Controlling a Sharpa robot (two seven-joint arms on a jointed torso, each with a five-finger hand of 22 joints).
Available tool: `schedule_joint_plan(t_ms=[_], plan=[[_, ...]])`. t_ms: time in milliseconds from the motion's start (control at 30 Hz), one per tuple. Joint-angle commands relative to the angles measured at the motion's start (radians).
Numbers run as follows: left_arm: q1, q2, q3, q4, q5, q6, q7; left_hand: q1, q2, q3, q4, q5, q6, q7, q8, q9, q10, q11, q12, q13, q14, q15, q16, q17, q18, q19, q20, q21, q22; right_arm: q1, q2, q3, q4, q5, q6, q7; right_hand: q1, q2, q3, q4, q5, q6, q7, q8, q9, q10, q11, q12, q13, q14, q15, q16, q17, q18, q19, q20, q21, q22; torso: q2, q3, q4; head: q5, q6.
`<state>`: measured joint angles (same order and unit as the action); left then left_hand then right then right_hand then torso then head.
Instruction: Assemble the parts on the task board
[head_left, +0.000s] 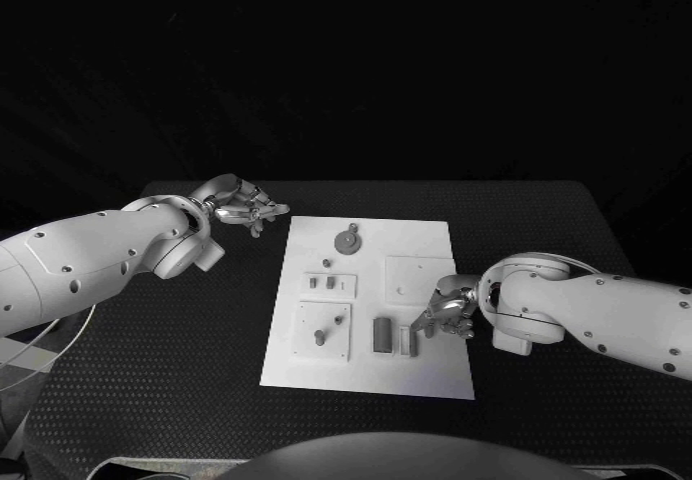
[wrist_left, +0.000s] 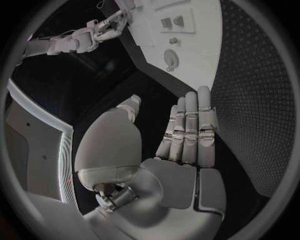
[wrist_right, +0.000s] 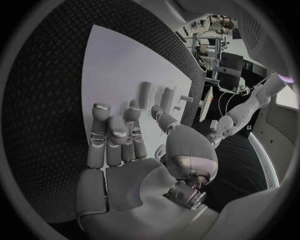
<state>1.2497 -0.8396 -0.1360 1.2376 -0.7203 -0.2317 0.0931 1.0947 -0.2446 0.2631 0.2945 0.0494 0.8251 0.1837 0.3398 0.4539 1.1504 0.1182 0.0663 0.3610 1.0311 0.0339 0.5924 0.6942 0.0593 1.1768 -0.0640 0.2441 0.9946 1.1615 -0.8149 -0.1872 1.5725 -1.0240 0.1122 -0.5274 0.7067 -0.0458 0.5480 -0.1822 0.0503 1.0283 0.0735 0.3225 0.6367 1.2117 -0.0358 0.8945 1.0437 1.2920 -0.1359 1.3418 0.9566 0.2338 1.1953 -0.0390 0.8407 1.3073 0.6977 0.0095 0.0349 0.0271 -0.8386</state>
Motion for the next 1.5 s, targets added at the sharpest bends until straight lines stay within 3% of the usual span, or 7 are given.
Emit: schedule_joint_plan(t_ms=[33, 367, 467, 800, 1133, 1267, 1500], plan=[[0.001, -0.001, 0.0, 0.003, 0.007, 0.009, 0.004, 0.002, 0.011, -0.007, 0.0, 0.0, -0.002, -0.004, 0.004, -0.001, 0.002, -0.003, 0.004, 0.002, 0.006, 0.0, -0.005, 0.002, 0.065, 0.007, 0.001, -0.007, 0.0, -0.007, 0.007, -0.001, 0.0, -0.016, 0.023, -0.01, -0.015, -0.006, -0.005, -0.003, -0.002, 0.008, 0.0, -0.003, -0.002, 0.009, -0.002, -0.004, -0.002, 0.002, -0.006, 0.004, -0.001, 0.028, 0.002, 0.008, 0.006, 0.02, 0.0, 0.0, 0.0011, 0.0, -0.001], [0.001, -0.002, 0.0, 0.004, 0.007, 0.01, 0.003, 0.002, 0.013, -0.008, 0.0, 0.0, -0.002, -0.004, 0.004, -0.002, 0.002, -0.003, 0.004, 0.002, 0.006, -0.001, -0.006, 0.002, 0.065, 0.008, 0.001, -0.007, 0.0, -0.014, 0.023, -0.007, -0.013, -0.043, 0.102, -0.018, -0.055, -0.032, -0.002, 0.023, -0.002, 0.019, -0.005, -0.004, -0.003, 0.016, -0.006, -0.001, -0.003, 0.003, -0.009, 0.01, 0.001, 0.028, 0.004, 0.005, 0.009, 0.019, 0.0, -0.0006, -0.0005, 0.0, -0.006], [0.001, -0.002, 0.0, 0.005, 0.007, 0.01, 0.003, 0.002, 0.013, -0.009, 0.0, 0.0, -0.002, -0.004, 0.004, -0.002, 0.002, -0.003, 0.004, 0.002, 0.006, -0.001, -0.006, 0.002, 0.065, 0.008, 0.001, -0.007, 0.0, -0.017, 0.028, -0.015, -0.014, -0.046, 0.103, -0.022, -0.059, -0.034, 0.0, 0.026, -0.002, 0.022, -0.005, -0.003, -0.002, 0.017, -0.007, 0.0, -0.003, 0.003, -0.01, 0.012, 0.002, 0.028, 0.004, 0.004, 0.01, 0.02, 0.0, -0.0002, 0.0003, 0.0, -0.008], [0.001, -0.003, 0.0, 0.005, 0.007, 0.012, 0.001, 0.002, 0.014, -0.01, 0.0, 0.0, -0.002, -0.004, 0.004, -0.002, 0.002, -0.003, 0.004, 0.002, 0.007, -0.001, -0.006, 0.002, 0.065, 0.008, 0.001, -0.007, 0.0, -0.021, 0.04, -0.016, -0.029, -0.057, 0.099, -0.029, -0.077, -0.027, 0.009, 0.04, -0.002, 0.039, -0.013, 0.001, 0.0, 0.028, -0.014, 0.013, 0.004, 0.019, -0.017, 0.039, 0.04, 0.028, 0.012, -0.002, 0.021, 0.021, 0.0, 0.0006, 0.0, 0.002, -0.01], [0.001, -0.004, 0.0, 0.006, 0.007, 0.012, 0.001, 0.002, 0.015, -0.011, 0.0, 0.0, -0.002, -0.004, 0.004, -0.002, 0.003, -0.003, 0.004, 0.002, 0.007, -0.001, -0.006, 0.003, 0.065, 0.009, 0.001, -0.007, 0.0, -0.029, 0.06, -0.021, -0.047, -0.094, 0.108, -0.035, -0.098, 0.008, 0.016, 0.054, -0.001, 0.05, -0.017, 0.003, 0.003, 0.034, -0.019, 0.022, 0.01, 0.028, -0.021, 0.057, 0.067, 0.028, 0.015, -0.007, 0.031, 0.022, 0.0, 0.0004, 0.0008, 0.001, -0.012], [0.001, -0.007, 0.0, 0.007, 0.007, 0.011, 0.0, 0.002, 0.015, -0.012, 0.0, 0.0, -0.001, -0.004, 0.004, -0.002, 0.003, -0.003, 0.004, 0.002, 0.008, -0.001, -0.006, 0.003, 0.065, 0.009, 0.001, -0.007, 0.0, -0.029, 0.063, -0.023, -0.054, -0.109, 0.113, -0.04, -0.094, 0.025, 0.018, 0.042, -0.001, 0.054, -0.019, 0.004, 0.004, 0.036, -0.02, 0.026, 0.013, 0.029, -0.022, 0.062, 0.073, 0.028, 0.016, -0.009, 0.035, 0.022, 0.0, -0.0001, 0.0011, -0.01, -0.01], [0.001, -0.006, 0.0, 0.007, 0.007, 0.011, 0.0, 0.002, 0.016, -0.013, 0.0, 0.0, -0.001, -0.004, 0.004, -0.002, 0.003, -0.003, 0.004, 0.002, 0.008, -0.001, -0.007, 0.003, 0.065, 0.009, 0.0, -0.008, 0.0, -0.029, 0.065, -0.027, -0.051, -0.135, 0.135, -0.045, -0.077, 0.038, 0.018, -0.004, -0.002, 0.057, -0.02, 0.003, 0.006, 0.037, -0.021, 0.029, 0.016, 0.029, -0.023, 0.068, 0.078, 0.028, 0.014, -0.01, 0.043, 0.022, 0.0, -0.0002, 0.0, -0.005, -0.015]])
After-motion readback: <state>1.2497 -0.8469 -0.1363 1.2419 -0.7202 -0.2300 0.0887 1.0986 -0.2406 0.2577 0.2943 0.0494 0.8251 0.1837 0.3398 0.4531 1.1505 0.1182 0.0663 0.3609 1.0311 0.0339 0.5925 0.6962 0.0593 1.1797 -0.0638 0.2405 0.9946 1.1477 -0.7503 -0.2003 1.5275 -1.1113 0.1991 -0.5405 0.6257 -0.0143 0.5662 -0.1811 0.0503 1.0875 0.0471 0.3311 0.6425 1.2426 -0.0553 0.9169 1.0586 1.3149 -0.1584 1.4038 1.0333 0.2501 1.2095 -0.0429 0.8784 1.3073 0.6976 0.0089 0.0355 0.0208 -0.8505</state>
